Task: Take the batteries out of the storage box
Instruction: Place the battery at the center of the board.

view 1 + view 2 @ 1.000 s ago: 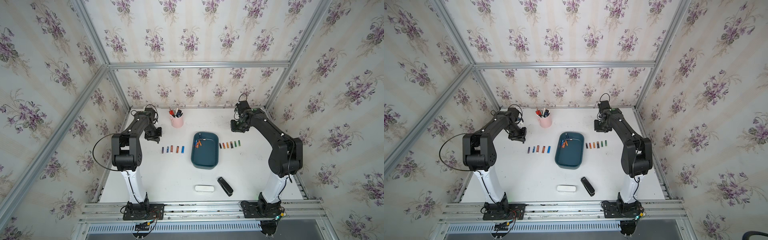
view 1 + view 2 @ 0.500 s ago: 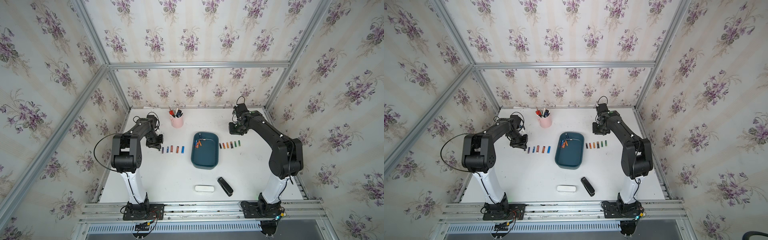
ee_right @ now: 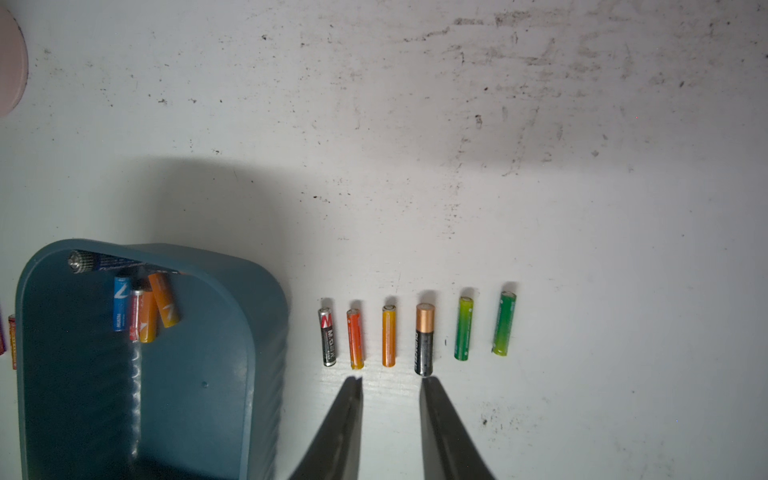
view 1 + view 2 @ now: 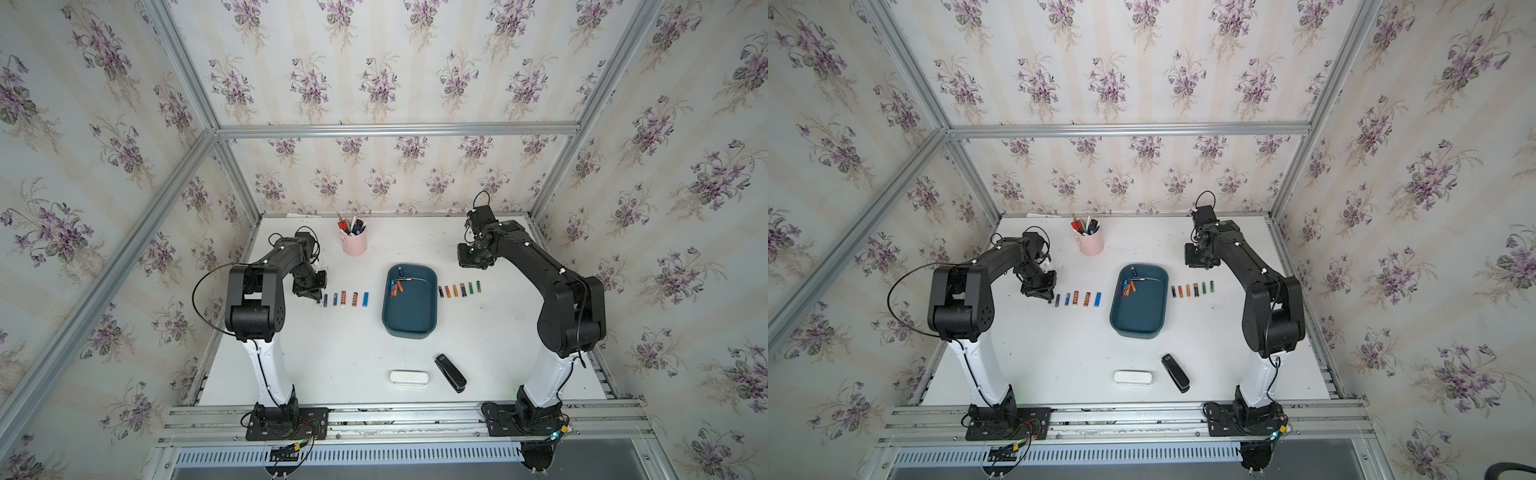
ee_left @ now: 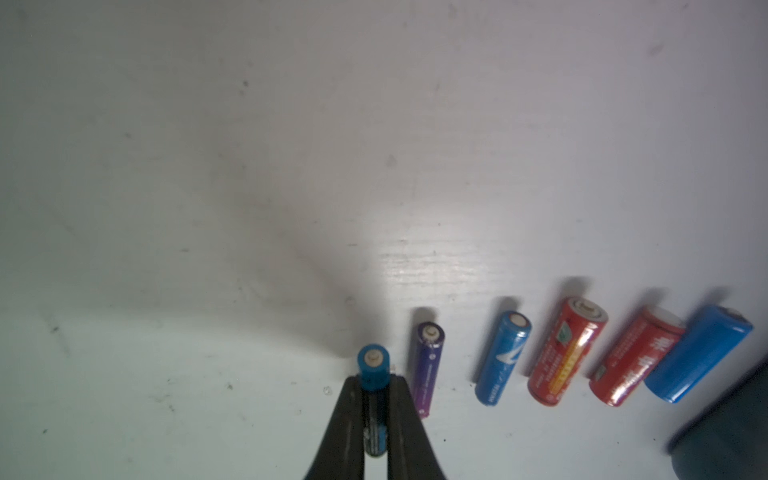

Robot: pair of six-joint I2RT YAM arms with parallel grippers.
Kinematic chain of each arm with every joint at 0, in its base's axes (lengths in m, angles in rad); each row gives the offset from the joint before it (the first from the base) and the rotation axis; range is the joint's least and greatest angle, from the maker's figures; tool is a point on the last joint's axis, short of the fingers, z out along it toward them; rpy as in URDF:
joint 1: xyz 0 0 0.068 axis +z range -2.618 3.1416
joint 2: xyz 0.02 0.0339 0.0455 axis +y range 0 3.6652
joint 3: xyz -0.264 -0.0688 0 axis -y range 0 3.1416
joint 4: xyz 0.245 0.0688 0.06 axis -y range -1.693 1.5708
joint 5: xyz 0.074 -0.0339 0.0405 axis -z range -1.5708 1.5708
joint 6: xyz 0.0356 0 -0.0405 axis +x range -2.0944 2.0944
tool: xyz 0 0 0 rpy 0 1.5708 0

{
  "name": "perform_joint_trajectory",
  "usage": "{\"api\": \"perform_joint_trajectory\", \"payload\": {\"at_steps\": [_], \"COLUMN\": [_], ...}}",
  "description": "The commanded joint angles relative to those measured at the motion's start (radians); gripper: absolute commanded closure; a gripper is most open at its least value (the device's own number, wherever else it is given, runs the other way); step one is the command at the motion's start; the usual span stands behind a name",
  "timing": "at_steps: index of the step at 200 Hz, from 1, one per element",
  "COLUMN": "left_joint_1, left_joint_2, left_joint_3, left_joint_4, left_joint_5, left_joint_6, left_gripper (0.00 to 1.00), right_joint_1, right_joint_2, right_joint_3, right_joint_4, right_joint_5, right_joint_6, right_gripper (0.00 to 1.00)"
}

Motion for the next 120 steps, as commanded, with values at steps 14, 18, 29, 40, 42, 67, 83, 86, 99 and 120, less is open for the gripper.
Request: {"api": "perform_joint_trajectory", "payload": {"at_steps": [14, 18, 29, 40, 42, 67, 83, 86, 99, 120], "left_joint_1": [-0.001, 0.0, 0.0, 0.0, 0.0, 0.0, -0.001, -0.001, -0.001, -0.001], "left_joint_2": [0.014, 0.014, 0.02, 0.024, 0.026, 0.04, 0.041, 0.04, 0.038, 0.031], "left_joint_3": [-0.005, -0.004, -0.002, -0.002, -0.003, 0.001, 0.001, 0.001, 0.003, 0.009], "left_joint_4": [-0.001, -0.002, -0.001, 0.003, 0.003, 0.004, 0.005, 0.005, 0.003, -0.002], "left_joint_5": [-0.018, -0.019, -0.022, -0.023, -0.023, -0.022, -0.023, -0.023, -0.025, -0.026], "left_joint_6": [0.014, 0.014, 0.014, 0.014, 0.014, 0.012, 0.01, 0.01, 0.011, 0.009], "left_gripper": [0.91, 0.91, 0.91, 0.9, 0.9, 0.88, 0.85, 0.85, 0.83, 0.79], "right_joint_1": [0.002, 0.002, 0.003, 0.004, 0.003, 0.003, 0.004, 0.004, 0.003, 0.006], "right_joint_2": [0.006, 0.007, 0.008, 0.008, 0.008, 0.01, 0.01, 0.01, 0.01, 0.01], "right_joint_3": [0.007, 0.007, 0.008, 0.01, 0.01, 0.01, 0.011, 0.011, 0.014, 0.013], "right_joint_4": [0.004, 0.004, 0.004, 0.002, 0.002, 0.001, 0.002, 0.001, 0.002, 0.003], "right_joint_5": [0.008, 0.009, 0.011, 0.011, 0.011, 0.013, 0.013, 0.013, 0.013, 0.011], "right_joint_6": [0.003, 0.003, 0.002, 0.0, 0.0, 0.0, -0.001, -0.002, -0.002, -0.001], "right_gripper": [0.71, 0.71, 0.71, 0.71, 0.71, 0.71, 0.71, 0.71, 0.71, 0.7]}}
